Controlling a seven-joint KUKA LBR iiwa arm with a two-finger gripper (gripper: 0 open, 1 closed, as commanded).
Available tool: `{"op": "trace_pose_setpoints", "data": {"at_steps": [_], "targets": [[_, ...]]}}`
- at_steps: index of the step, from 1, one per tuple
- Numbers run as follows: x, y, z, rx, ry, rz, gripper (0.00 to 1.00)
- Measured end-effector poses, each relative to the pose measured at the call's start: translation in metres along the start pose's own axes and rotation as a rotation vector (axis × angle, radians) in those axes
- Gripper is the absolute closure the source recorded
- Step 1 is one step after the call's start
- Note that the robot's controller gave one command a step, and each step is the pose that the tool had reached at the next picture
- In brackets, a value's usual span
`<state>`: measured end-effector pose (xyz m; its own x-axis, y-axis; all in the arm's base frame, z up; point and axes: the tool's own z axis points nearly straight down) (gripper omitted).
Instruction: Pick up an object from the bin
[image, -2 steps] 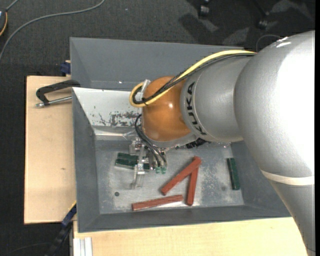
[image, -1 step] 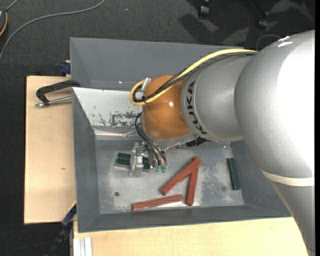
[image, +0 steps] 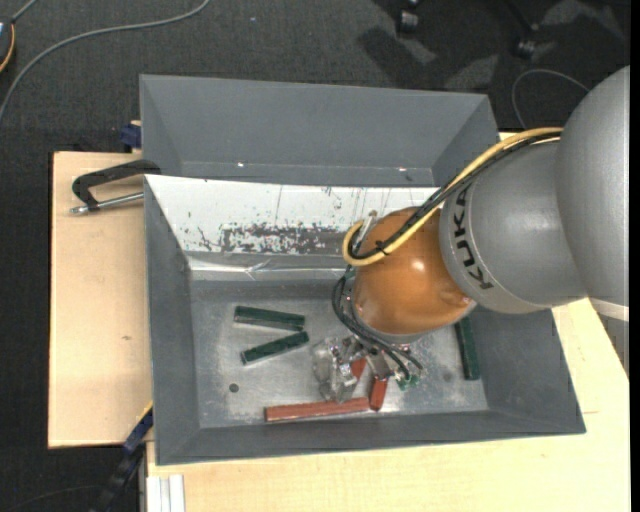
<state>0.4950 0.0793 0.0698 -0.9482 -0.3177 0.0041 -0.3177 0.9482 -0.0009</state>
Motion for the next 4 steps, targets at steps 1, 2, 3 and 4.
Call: {"op": "trace_pose_setpoints", "data": {"at_steps": [1, 2, 3, 4], "targets": [[-0.006, 0.001, -0.003, 0.000, -0.019, -0.001, 0.00], [-0.019, 0.008, -0.014, -0.001, -0.013, -0.109, 0.00], [-0.095, 0.096, -0.004, -0.003, -0.017, -0.308, 0.00], [-0.138, 0.107, -0.021, -0.003, -0.017, -0.090, 0.00]]}}
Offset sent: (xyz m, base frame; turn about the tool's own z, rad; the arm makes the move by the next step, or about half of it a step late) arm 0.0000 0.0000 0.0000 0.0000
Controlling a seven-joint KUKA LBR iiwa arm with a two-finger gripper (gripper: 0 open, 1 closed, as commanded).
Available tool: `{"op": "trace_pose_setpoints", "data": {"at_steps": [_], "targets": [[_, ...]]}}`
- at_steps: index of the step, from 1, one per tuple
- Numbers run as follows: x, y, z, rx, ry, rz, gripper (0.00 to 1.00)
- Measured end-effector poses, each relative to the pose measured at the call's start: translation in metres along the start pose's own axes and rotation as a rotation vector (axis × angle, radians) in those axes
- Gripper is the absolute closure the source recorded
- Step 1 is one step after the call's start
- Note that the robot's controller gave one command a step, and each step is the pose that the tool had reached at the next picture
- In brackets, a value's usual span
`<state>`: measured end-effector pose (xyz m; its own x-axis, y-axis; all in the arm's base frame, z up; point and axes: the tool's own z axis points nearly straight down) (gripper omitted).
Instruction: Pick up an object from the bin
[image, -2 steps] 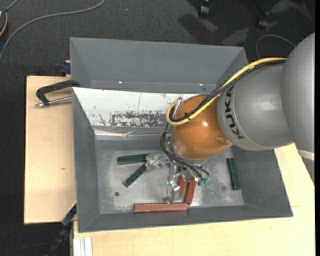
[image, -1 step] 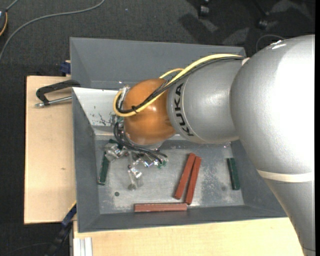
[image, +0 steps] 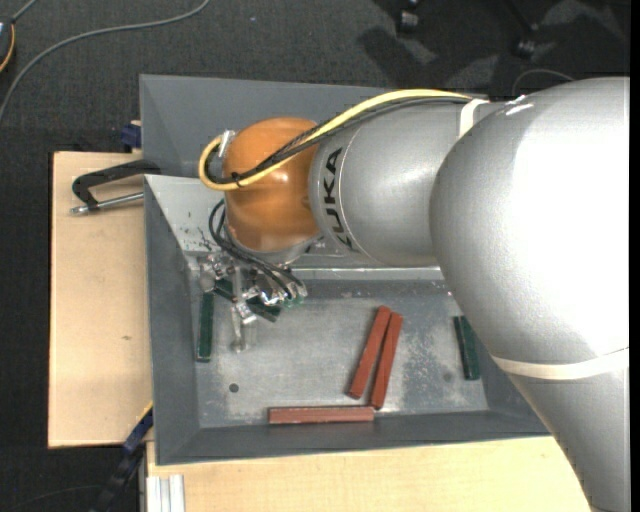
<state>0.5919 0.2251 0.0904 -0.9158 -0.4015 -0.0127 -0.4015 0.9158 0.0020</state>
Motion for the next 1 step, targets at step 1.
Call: {"op": "trace_pose_setpoints", "data": {"at_steps": [1], "targets": [[0.0200, -0.0493, 0.0184, 0.002, 0.009, 0.067, 0.00]]}}
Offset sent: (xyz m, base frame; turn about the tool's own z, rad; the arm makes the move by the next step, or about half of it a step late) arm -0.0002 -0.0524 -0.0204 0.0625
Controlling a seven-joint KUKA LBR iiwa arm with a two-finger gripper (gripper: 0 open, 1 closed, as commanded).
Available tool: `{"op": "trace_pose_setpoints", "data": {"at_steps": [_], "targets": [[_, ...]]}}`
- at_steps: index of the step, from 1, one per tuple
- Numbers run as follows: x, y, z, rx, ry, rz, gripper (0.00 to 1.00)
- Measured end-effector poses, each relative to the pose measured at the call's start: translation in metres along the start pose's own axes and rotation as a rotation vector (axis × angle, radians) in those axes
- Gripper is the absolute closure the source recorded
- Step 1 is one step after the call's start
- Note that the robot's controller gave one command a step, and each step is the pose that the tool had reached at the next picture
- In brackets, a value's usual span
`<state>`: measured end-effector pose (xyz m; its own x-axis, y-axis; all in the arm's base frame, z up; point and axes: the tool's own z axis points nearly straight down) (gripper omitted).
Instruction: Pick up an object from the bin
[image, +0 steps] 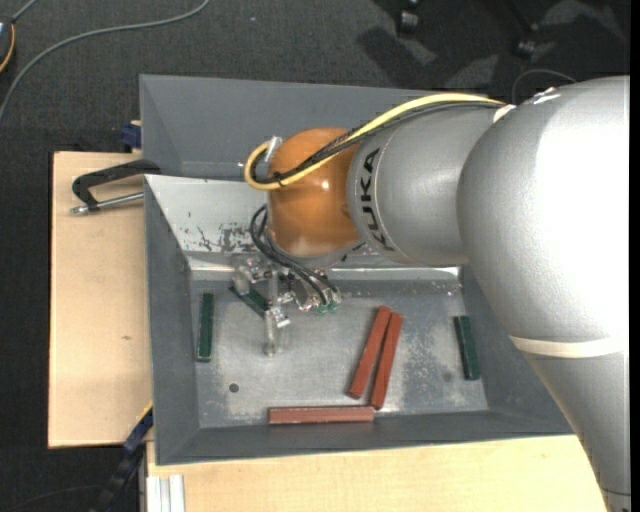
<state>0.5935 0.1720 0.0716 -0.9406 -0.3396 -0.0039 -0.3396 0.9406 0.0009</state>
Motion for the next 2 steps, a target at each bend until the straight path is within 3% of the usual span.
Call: {"op": "trace_pose_setpoints", "data": {"at_steps": [1, 2], "targets": [[0.015, -0.061, -0.004, 0.003, 0.002, 0.066, 0.00], [0.009, -0.012, 0.000, -0.003, 0.002, 0.071, 0.00]]}}
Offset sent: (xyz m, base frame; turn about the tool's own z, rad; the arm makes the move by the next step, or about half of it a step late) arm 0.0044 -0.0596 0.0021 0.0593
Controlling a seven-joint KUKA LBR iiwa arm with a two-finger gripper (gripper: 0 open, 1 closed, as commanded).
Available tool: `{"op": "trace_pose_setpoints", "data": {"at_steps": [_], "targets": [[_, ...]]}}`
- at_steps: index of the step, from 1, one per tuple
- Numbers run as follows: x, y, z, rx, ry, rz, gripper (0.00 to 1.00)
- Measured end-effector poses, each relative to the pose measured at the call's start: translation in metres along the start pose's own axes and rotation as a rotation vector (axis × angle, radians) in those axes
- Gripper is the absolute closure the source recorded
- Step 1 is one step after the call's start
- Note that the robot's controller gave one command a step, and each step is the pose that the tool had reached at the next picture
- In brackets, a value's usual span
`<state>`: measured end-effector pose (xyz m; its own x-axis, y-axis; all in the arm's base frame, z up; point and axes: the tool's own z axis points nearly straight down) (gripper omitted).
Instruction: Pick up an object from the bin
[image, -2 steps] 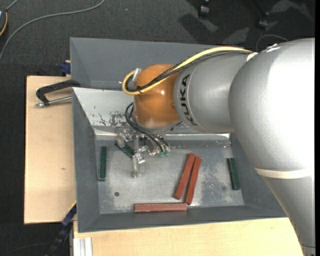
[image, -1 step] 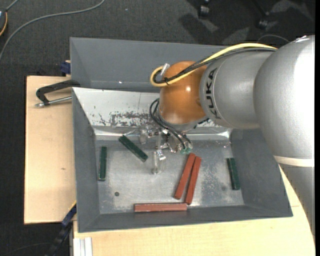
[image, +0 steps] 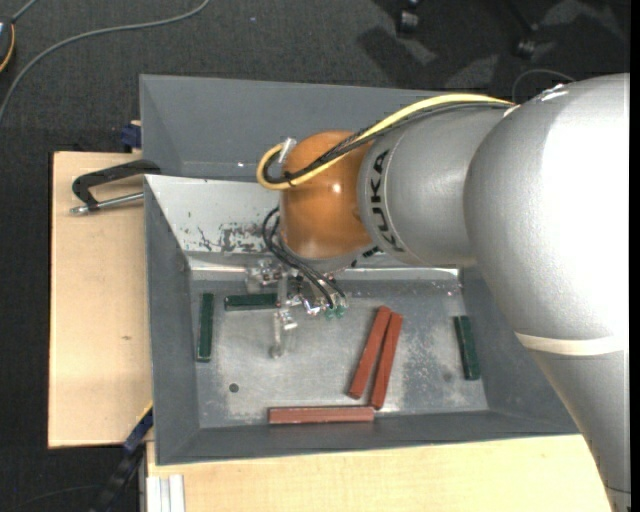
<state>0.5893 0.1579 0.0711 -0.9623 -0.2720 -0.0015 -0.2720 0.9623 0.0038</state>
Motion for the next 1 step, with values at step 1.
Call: {"op": "trace_pose_setpoints", "data": {"at_steps": [1], "targets": [[0.0001, -0.0035, -0.0001, 0.002, 0.000, 0.004, 1.00]]}}
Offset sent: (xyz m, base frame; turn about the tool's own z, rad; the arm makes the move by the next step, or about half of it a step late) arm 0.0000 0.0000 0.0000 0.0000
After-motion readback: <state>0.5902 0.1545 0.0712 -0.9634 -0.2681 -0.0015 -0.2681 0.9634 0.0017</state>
